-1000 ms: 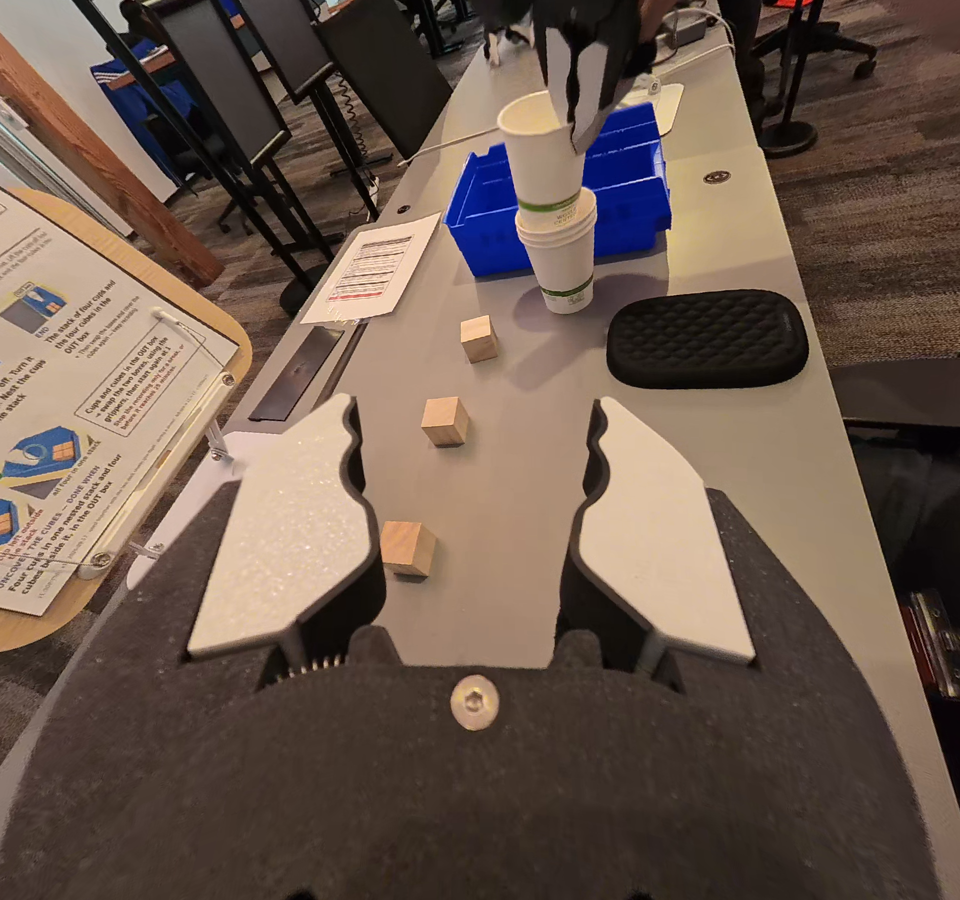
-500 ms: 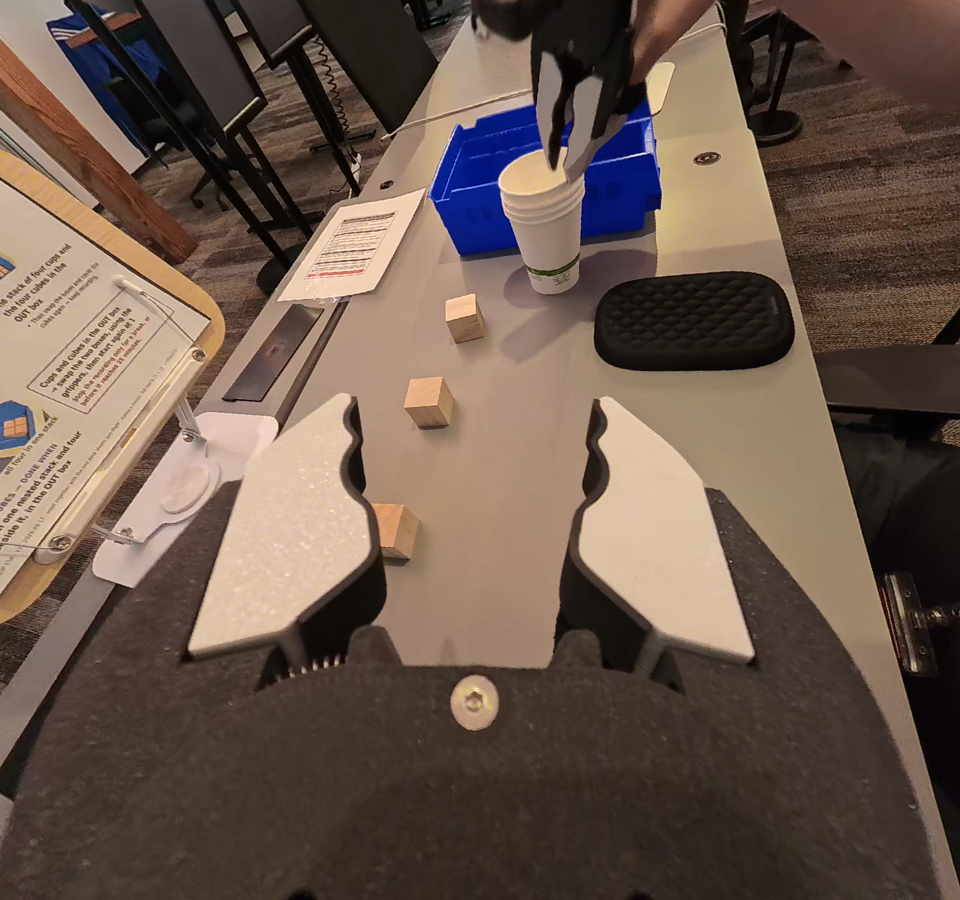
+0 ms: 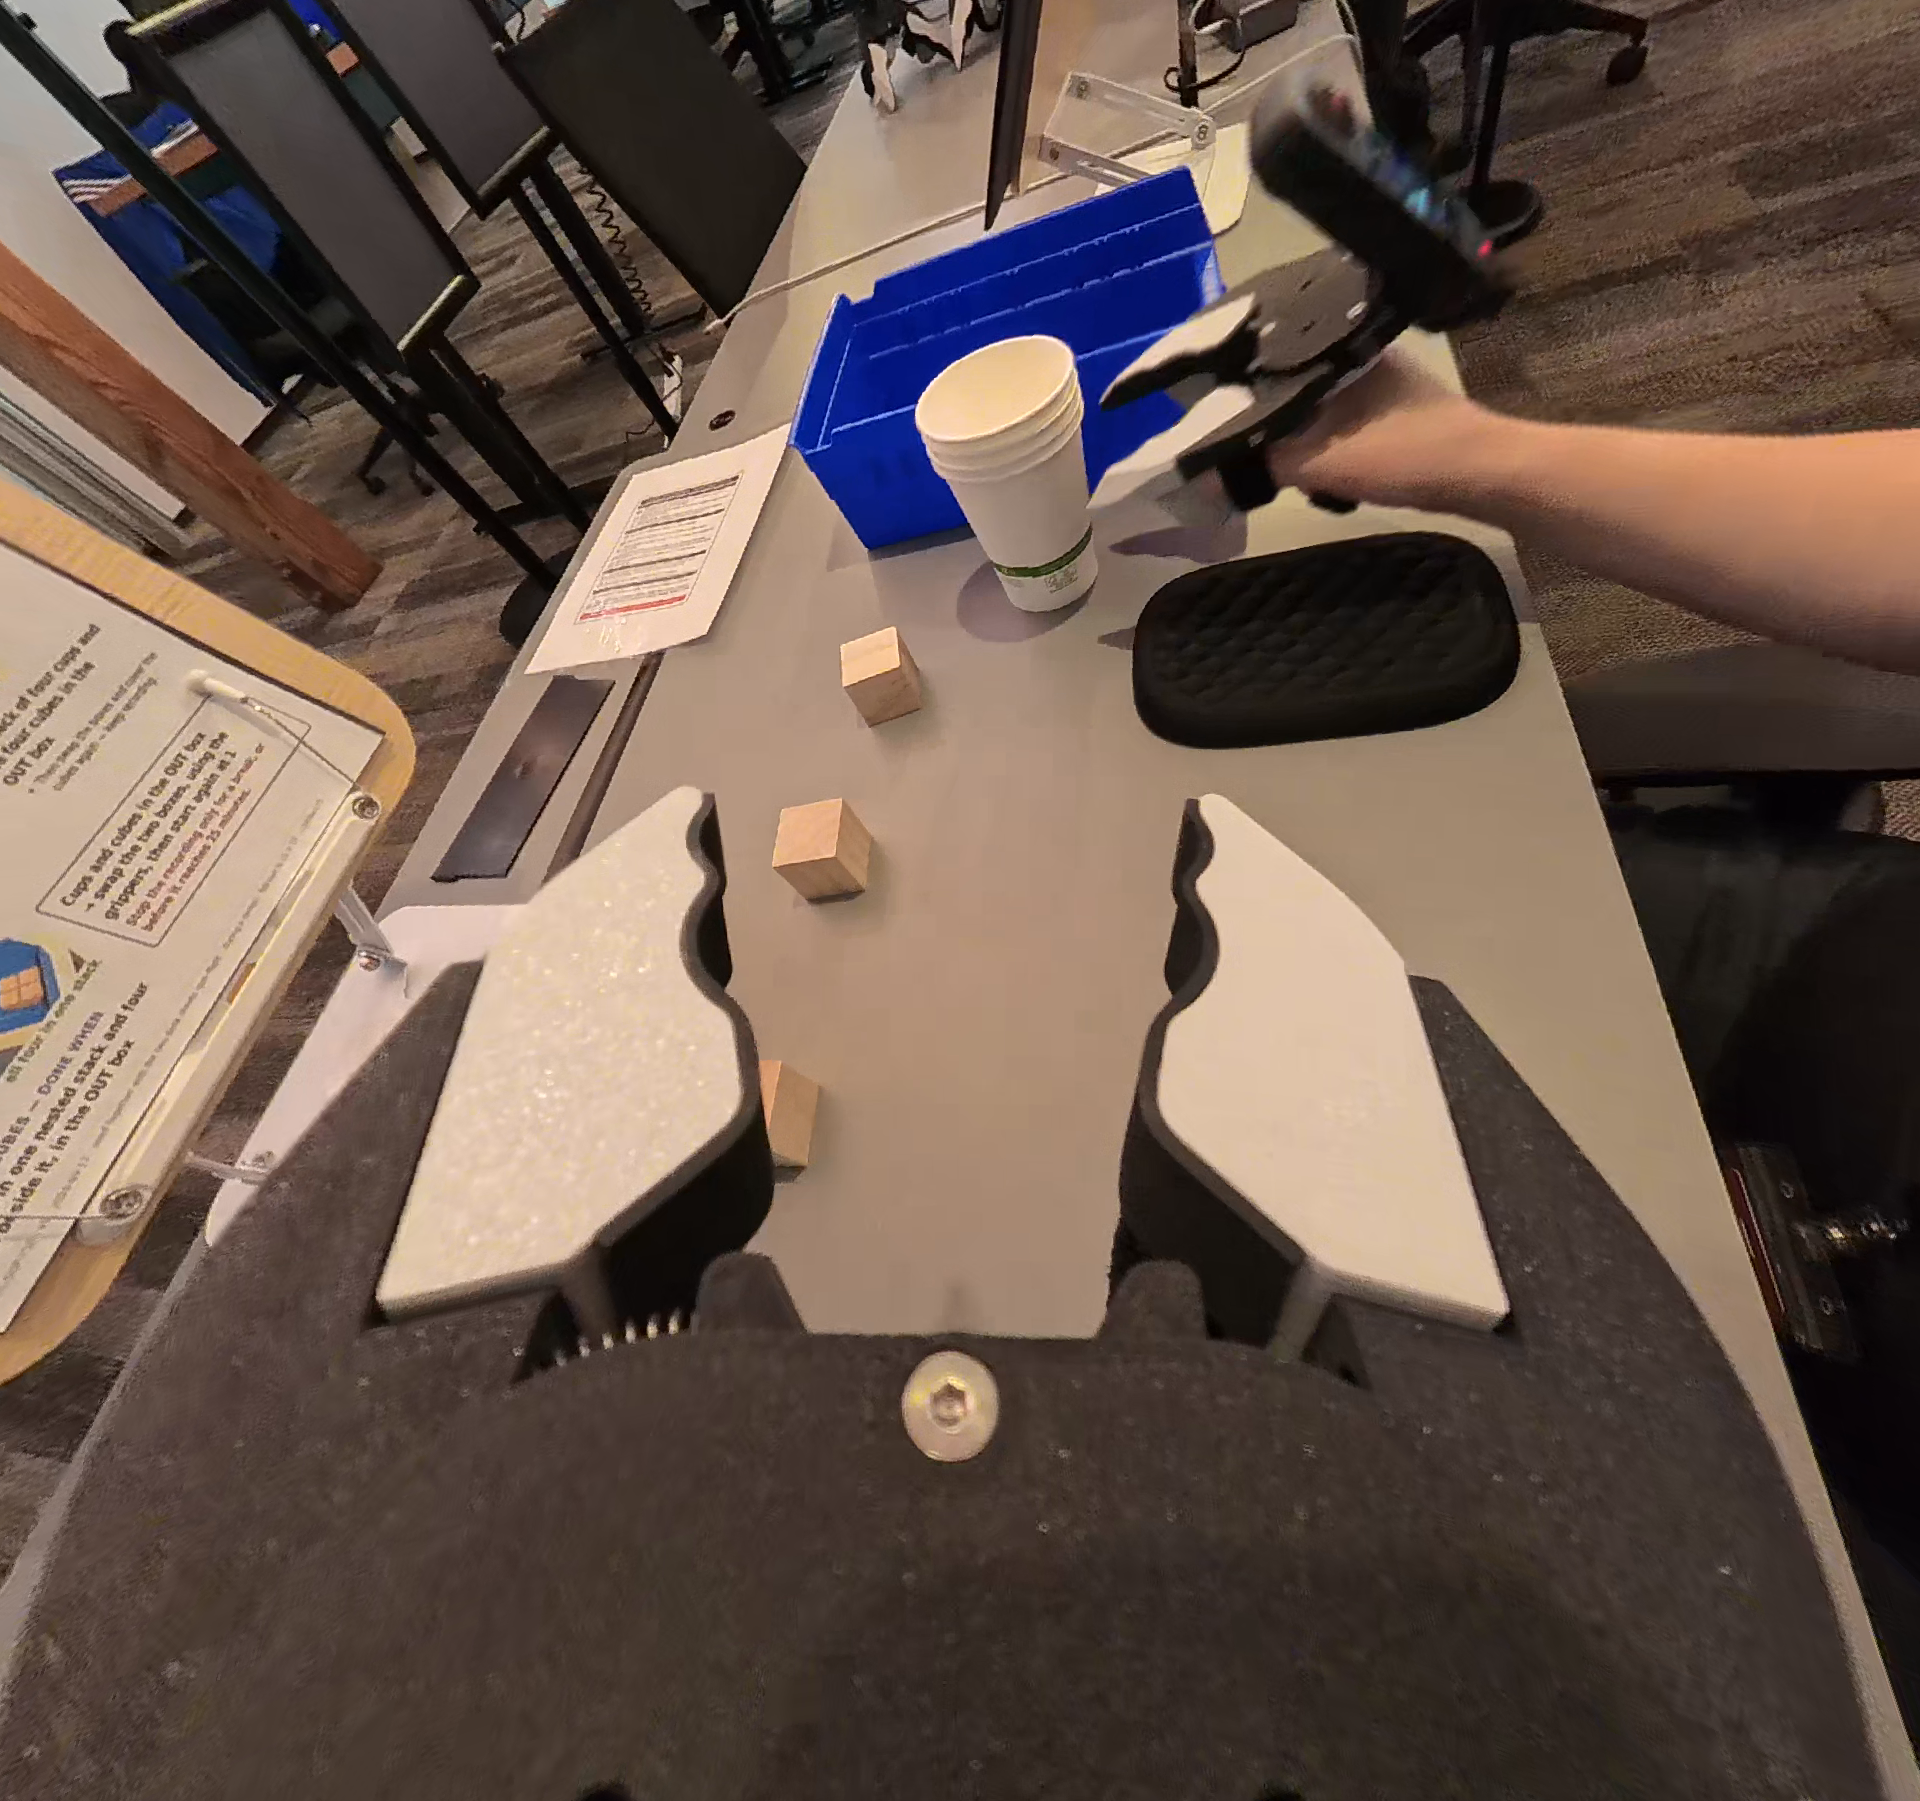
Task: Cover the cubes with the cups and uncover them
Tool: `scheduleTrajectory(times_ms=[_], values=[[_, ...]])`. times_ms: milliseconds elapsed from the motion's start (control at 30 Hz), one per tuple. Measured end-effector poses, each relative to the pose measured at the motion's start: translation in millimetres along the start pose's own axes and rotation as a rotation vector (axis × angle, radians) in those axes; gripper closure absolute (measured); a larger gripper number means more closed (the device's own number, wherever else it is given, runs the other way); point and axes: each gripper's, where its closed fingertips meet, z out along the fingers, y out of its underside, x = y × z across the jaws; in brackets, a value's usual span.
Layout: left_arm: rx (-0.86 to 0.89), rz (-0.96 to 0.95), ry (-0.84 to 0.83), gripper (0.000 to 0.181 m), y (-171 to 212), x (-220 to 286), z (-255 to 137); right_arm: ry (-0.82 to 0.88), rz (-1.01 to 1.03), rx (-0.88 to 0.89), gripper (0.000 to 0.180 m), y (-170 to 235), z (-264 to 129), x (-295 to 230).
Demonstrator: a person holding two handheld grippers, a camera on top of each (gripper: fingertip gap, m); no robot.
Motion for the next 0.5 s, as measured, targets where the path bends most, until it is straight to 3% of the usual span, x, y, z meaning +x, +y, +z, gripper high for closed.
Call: scheduleTrajectory(times_ms=[133,500], values=[[0.011,0.016,0.002,0.099,-6.8,7.3,-2.8,-0.038,0.094,-0.030,0.088,13.0,31.9,2.2],[-0.008,0.037,0.005,0.100,-12.3,16.4,0.2,-0.108,0.064,0.026,0.083,-1.3,65.7,11.5]])
